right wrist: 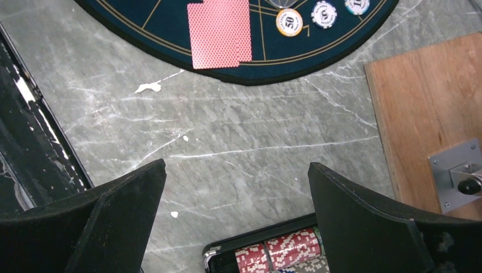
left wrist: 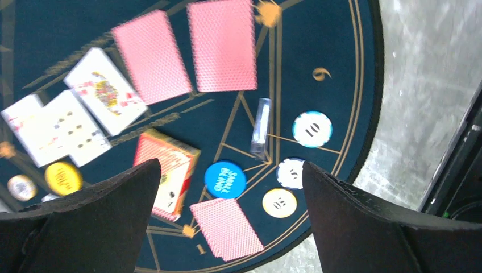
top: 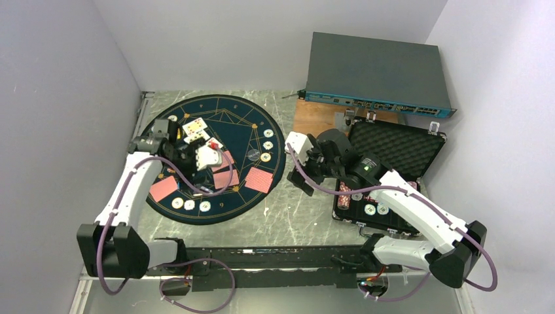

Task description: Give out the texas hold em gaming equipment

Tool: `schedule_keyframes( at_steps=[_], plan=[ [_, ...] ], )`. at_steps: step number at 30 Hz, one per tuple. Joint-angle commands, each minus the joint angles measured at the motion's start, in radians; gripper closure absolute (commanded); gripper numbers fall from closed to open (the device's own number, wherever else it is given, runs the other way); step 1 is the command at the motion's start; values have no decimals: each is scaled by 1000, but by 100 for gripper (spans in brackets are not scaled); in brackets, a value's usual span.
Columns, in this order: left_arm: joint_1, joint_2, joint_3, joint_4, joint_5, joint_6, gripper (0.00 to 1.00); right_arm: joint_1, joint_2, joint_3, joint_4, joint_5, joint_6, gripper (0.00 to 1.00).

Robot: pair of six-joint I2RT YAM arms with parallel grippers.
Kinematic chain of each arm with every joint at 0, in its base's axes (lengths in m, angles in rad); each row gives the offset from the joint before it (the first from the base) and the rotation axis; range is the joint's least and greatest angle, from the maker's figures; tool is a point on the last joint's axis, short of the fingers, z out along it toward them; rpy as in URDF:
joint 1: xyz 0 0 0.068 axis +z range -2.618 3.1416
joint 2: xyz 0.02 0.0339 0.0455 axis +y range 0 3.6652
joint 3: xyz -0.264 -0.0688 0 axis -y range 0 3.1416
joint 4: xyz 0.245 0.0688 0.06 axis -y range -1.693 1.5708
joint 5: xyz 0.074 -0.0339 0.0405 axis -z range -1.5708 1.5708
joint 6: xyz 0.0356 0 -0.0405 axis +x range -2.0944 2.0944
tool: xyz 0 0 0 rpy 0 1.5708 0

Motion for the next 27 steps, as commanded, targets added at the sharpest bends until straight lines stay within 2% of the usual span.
schedule_keyframes(
  at_steps=[1, 7, 9, 12, 17, 21, 27],
  plan=[
    [24, -36, 199, -103, 72, -229, 0, -23, -50, 39, 72, 6, 72, 0],
    [138, 40, 433, -161, 147, -594, 0, -173, -102, 15, 80, -13, 148, 0],
    [174, 39, 428, -132, 160, -694, 0, -224, -130, 1, 77, -20, 166, 0],
    [205, -16, 335, -17, 121, -815, 0, -317, -169, -34, 67, -42, 207, 0],
    [204, -115, 150, 133, 29, -890, 0, -435, -247, -109, 60, -70, 241, 0],
    [203, -133, 105, 140, 11, -897, 0, -492, -287, -155, 61, -82, 251, 0],
    [203, -145, 86, 164, -62, -900, 0, -511, -302, -166, 65, -93, 244, 0]
  ],
)
